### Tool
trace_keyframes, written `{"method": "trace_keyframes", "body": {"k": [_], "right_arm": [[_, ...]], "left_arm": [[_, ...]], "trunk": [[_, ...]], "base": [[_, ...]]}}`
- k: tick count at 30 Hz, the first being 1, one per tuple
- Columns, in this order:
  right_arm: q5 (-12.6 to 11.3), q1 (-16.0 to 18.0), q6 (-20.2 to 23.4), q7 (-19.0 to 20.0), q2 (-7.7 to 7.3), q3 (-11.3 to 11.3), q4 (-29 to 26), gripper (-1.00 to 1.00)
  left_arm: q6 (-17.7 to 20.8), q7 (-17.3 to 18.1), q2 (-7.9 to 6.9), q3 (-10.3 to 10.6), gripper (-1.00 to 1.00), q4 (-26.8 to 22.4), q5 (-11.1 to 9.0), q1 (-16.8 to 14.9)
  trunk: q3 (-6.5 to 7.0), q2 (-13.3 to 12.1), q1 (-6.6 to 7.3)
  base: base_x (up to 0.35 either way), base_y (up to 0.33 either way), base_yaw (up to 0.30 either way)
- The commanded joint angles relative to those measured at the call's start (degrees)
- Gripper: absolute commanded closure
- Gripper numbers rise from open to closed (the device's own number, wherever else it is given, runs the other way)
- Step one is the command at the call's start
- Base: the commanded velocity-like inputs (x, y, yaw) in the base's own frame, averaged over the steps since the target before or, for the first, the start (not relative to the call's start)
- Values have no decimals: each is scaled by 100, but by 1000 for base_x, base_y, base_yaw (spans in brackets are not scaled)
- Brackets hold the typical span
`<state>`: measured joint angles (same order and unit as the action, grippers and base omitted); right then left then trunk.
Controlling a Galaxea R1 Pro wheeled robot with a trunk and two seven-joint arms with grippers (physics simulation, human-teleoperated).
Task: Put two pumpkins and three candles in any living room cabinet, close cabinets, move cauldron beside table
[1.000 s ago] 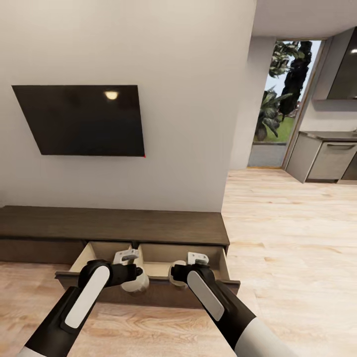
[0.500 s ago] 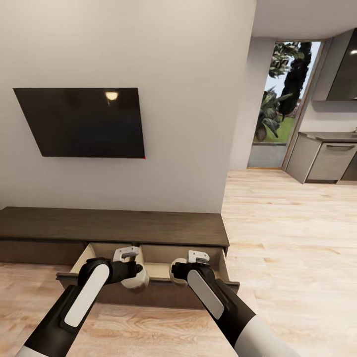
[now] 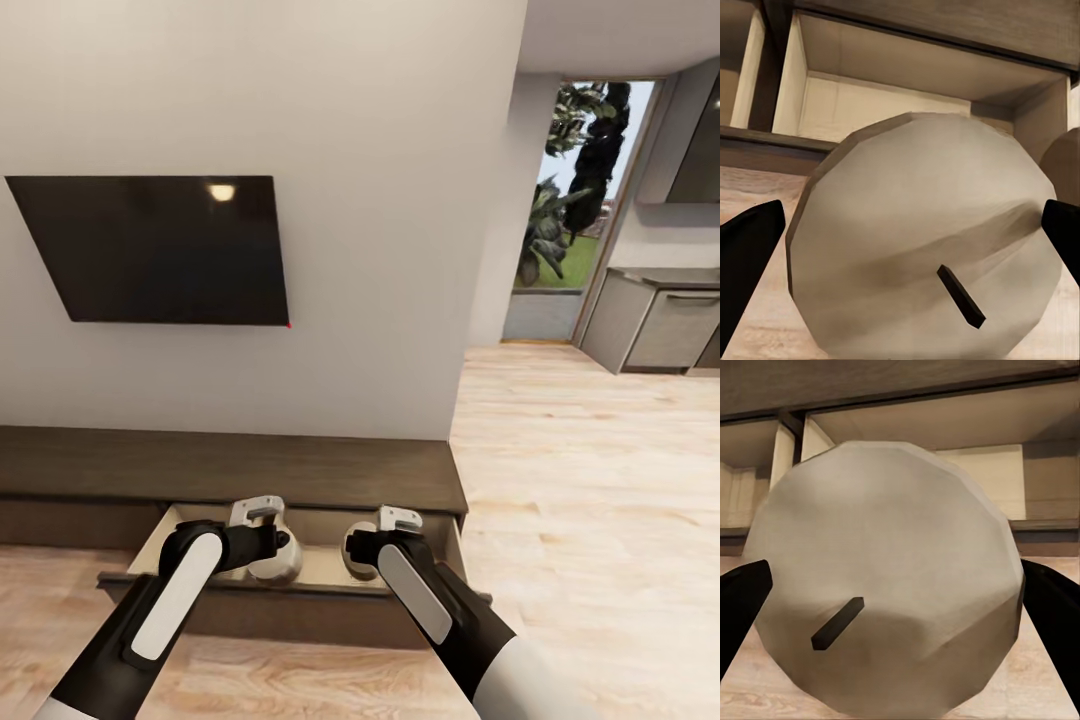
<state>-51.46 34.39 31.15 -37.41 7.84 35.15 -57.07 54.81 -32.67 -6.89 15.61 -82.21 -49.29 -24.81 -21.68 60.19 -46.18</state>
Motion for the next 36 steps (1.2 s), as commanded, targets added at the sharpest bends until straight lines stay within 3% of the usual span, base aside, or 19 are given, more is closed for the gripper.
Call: {"method": "trace_keyframes", "body": {"k": [1, 13, 21, 36], "right_arm": [[-42, 7, 5, -47, -1, 10, -4, 100], [-63, 7, 9, -48, -17, -25, -5, 100], [-102, 7, 4, -39, -35, -47, -6, 100], [-156, 7, 74, -56, -22, -45, 13, 100]], "left_arm": [[4, -64, -5, 12, 100, -6, -54, -6], [3, -64, -14, -3, 100, 3, -46, -6], [3, -62, -22, -5, 100, 7, -45, -6], [3, -64, -23, 3, 100, 17, -45, -6]], "trunk": [[-7, 4, -4], [-7, 4, -4], [2, 4, -4], [12, 4, -4]], "base": [[317, 0, 0], [255, 25, 0], [53, 193, -42], [134, 10, -32]]}}
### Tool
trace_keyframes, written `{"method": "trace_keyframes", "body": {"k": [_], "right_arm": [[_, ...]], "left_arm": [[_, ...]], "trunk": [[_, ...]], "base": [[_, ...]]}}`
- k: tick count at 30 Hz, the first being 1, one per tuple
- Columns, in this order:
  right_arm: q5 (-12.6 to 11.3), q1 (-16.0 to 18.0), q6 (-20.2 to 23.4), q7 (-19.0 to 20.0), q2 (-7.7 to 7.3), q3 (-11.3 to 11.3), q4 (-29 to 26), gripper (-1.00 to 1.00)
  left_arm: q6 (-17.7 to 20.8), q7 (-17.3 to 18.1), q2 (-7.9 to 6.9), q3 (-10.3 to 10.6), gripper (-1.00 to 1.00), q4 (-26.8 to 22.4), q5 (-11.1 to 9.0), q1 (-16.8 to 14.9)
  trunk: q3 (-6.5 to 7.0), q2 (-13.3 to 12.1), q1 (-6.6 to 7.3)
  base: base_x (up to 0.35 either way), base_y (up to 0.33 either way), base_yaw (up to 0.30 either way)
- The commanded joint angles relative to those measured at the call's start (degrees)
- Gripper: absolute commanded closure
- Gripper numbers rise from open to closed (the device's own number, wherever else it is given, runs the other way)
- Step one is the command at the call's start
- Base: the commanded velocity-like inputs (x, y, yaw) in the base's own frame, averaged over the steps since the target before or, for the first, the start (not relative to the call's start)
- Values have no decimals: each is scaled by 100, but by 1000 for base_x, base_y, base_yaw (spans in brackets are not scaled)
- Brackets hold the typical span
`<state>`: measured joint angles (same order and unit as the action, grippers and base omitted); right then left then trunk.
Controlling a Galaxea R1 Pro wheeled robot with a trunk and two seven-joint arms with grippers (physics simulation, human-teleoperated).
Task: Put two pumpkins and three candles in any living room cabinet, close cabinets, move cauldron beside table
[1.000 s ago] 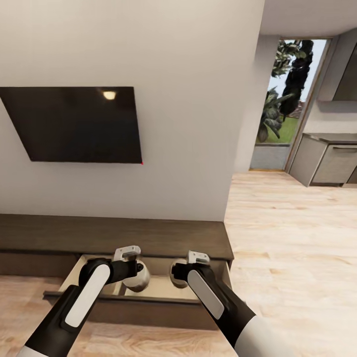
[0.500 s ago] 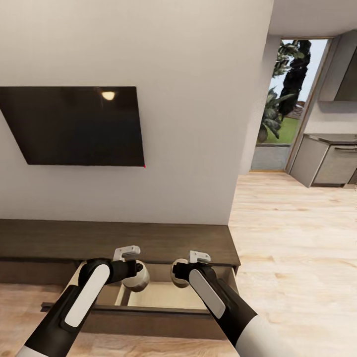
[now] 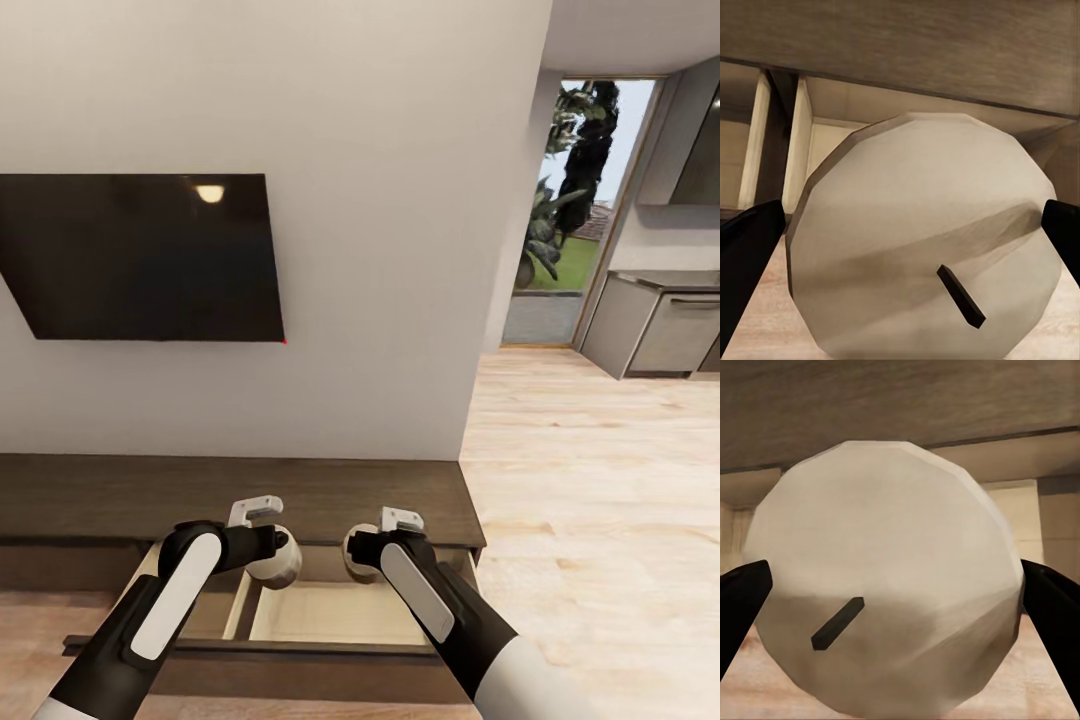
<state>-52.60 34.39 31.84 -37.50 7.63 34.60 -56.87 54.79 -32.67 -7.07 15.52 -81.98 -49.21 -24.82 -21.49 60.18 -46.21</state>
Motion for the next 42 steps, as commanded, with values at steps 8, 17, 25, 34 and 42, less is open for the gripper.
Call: {"method": "trace_keyframes", "body": {"k": [8, 17, 25, 34, 42], "right_arm": [[-57, 7, 267, -113, 18, 4, 267, 100], [-58, 7, 378, -124, 12, -14, 366, 100], [-66, 8, 367, -83, 10, -14, 362, 100], [-56, 7, 326, -65, 10, -14, 346, 100], [-49, 7, 294, -38, -7, -14, 314, 100]], "left_arm": [[5, -64, 3, 12, 100, 34, -54, -6], [-26, -64, 7, 27, 100, 34, -54, -6], [-64, -64, 9, 32, 100, -4, -54, -6], [-65, -64, 12, 33, 100, -9, -54, -6], [-65, -64, 4, 22, 100, 15, -59, -6]], "trunk": [[-7, 5, -1], [-7, 5, -1], [-7, 5, -1], [-133, 286, -154], [-276, 607, -330]], "base": [[20, 0, 0], [139, 0, 0], [16, 0, 0], [0, 0, 0], [0, 0, 0]]}}
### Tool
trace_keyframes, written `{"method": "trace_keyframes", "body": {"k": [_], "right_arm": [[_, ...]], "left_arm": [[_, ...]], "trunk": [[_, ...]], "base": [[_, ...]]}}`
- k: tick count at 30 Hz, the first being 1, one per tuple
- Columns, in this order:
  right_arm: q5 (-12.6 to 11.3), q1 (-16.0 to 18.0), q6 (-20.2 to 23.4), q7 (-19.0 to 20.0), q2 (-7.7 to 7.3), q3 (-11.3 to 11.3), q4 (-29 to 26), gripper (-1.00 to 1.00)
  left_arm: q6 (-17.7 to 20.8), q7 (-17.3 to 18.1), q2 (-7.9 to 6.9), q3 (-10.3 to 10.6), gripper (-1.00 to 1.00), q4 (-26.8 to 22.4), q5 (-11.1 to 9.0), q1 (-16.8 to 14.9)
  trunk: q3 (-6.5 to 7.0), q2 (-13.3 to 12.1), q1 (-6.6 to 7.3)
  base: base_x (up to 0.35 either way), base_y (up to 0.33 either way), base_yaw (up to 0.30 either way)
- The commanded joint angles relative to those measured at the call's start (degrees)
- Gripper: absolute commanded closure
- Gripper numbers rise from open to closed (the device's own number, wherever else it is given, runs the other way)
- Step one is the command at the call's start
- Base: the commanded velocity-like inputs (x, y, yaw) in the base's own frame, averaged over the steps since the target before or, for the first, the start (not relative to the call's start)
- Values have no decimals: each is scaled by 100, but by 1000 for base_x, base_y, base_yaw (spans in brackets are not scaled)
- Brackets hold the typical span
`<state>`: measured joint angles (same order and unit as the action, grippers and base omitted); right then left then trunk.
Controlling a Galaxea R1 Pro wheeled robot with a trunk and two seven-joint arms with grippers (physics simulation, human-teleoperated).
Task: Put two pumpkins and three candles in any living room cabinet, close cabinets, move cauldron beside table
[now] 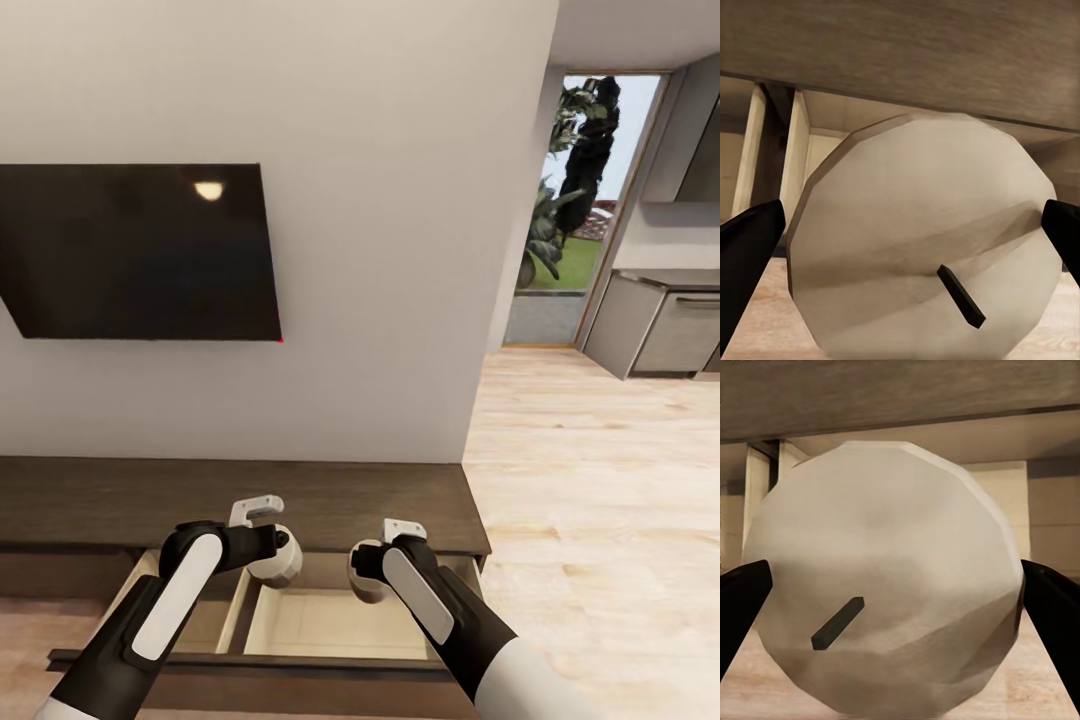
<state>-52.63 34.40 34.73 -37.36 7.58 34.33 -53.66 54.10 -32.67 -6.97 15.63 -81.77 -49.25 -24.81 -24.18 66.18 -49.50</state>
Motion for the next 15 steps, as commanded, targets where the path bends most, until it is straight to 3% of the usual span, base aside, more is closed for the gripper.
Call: {"method": "trace_keyframes", "body": {"k": [1, 15], "right_arm": [[-46, 6, 6, -50, -2, 12, -20, 100], [-46, 6, 7, -44, 0, 13, -74, 100]], "left_arm": [[4, -64, -5, 8, 100, -6, -56, -6], [39, -73, 14, 17, 100, 54, -78, -6]], "trunk": [[-25, 46, -23], [-276, 608, -330]], "base": [[0, 0, 0], [0, 0, 0]]}}
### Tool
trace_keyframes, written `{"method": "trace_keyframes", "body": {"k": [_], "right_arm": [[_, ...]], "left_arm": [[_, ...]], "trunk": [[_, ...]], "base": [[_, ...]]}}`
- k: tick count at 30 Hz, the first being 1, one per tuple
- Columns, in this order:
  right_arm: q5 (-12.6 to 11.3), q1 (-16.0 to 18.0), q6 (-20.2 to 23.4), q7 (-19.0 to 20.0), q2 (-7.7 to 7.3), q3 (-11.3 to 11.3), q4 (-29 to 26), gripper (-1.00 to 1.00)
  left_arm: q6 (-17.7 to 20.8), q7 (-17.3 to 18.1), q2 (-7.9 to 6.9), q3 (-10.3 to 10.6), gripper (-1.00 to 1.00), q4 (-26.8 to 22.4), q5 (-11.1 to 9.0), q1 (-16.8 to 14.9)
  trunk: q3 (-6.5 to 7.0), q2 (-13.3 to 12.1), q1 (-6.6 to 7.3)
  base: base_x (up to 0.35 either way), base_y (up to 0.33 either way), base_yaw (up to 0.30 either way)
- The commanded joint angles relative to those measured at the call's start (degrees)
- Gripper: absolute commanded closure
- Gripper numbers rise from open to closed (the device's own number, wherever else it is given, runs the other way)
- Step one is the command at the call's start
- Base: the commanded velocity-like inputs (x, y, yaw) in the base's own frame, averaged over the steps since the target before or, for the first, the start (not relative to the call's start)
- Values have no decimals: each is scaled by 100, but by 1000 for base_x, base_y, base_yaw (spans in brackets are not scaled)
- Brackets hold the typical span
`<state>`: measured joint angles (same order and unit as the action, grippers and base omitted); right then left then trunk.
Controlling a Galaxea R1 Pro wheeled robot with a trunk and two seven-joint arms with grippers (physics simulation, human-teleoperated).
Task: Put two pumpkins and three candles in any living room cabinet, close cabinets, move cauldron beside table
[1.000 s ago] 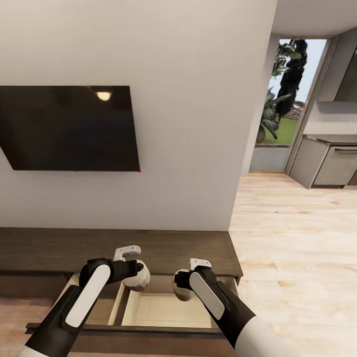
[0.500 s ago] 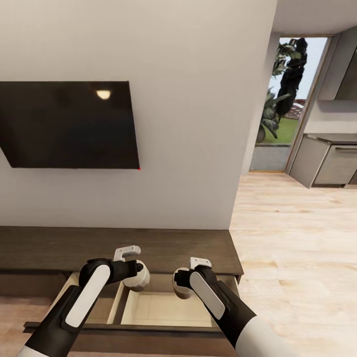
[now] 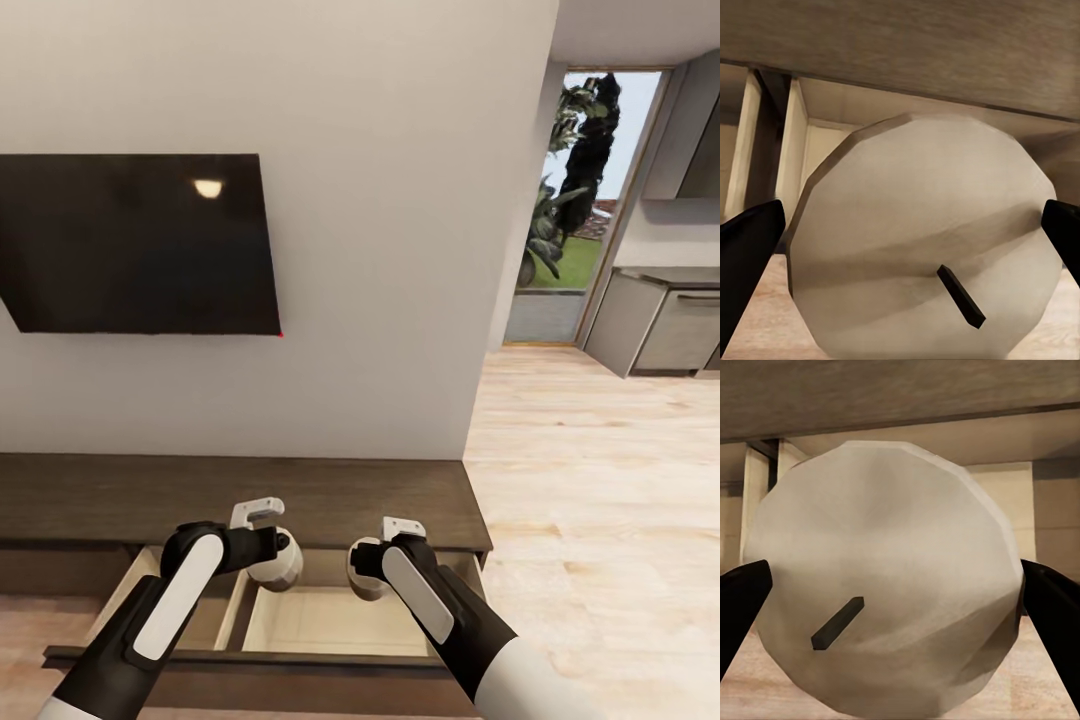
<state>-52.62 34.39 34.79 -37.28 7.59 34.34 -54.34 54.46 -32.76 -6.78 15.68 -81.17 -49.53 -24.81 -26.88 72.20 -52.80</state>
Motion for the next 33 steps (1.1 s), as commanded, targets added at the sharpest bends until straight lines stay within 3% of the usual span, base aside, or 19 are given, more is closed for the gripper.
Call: {"method": "trace_keyframes", "body": {"k": [1, 11, 17, 33], "right_arm": [[-47, 7, 2, -51, 1, 13, -7, 100], [-47, 7, 2, -51, 6, 19, -14, 100], [-47, 7, 2, -51, 10, 20, -15, 100], [-49, 7, 16, -51, 14, 20, -4, 100]], "left_arm": [[7, -67, 2, 13, 100, 16, -50, -6], [29, -111, 96, 29, 100, 328, -42, -46], [22, -86, 172, 32, 100, 992, -32, -303], [-31, -72, 200, 32, 100, 1103, -13, -347]], "trunk": [[-25, 46, -23], [-204, 447, -242], [-312, 688, -374], [-599, 1329, -726]], "base": [[0, 0, 0], [0, 0, 0], [0, 0, 0], [0, 0, 0]]}}
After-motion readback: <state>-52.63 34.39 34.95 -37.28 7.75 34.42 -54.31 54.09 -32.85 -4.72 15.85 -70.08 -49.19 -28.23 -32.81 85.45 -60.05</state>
